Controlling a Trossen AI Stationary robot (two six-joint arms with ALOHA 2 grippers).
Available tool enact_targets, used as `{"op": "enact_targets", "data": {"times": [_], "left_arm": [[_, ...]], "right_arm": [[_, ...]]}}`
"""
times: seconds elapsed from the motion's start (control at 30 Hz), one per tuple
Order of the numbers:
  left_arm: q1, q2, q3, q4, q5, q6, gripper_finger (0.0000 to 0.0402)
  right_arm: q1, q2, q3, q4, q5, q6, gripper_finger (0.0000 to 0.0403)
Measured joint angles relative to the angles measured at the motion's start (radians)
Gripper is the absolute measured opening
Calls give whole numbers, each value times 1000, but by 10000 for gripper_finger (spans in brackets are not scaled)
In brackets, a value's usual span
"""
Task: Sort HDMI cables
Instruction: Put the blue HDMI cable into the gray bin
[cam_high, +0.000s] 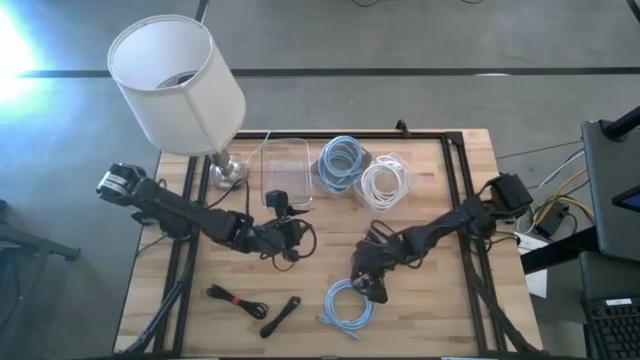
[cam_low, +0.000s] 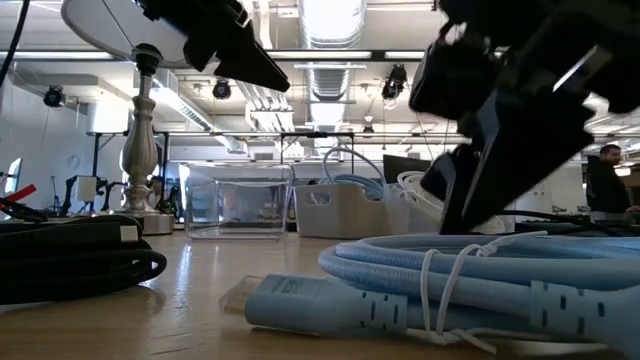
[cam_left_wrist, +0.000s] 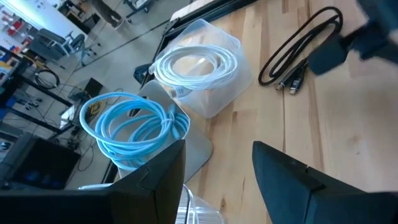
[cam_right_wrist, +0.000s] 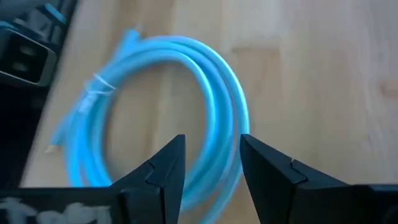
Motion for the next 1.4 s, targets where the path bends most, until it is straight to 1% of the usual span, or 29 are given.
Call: {"op": "enact_targets", "data": {"times": [0.17,0.33,0.47,0.67,0.83,0.93,1.1,1.2,1.4], "left_arm": [[4,-24,-1,-1,1,11,190],[10,-28,-1,2,3,45,190],[16,-28,0,4,4,49,190],[20,-28,0,4,4,48,191],[21,-29,-1,6,4,48,190],[22,-28,-1,6,5,49,190],[25,-28,-1,6,5,49,191],[26,-28,-1,7,5,50,190],[26,-28,-1,6,5,50,190]], "right_arm": [[2,45,4,31,2,13,148],[10,72,5,47,5,61,148],[19,81,7,48,51,87,148],[16,71,6,36,76,100,142],[5,72,7,19,73,112,111],[3,71,8,-12,70,112,77],[-4,59,7,-11,23,115,23],[-10,38,6,-29,-1,111,15],[-24,-42,21,-123,-5,89,15]]}}
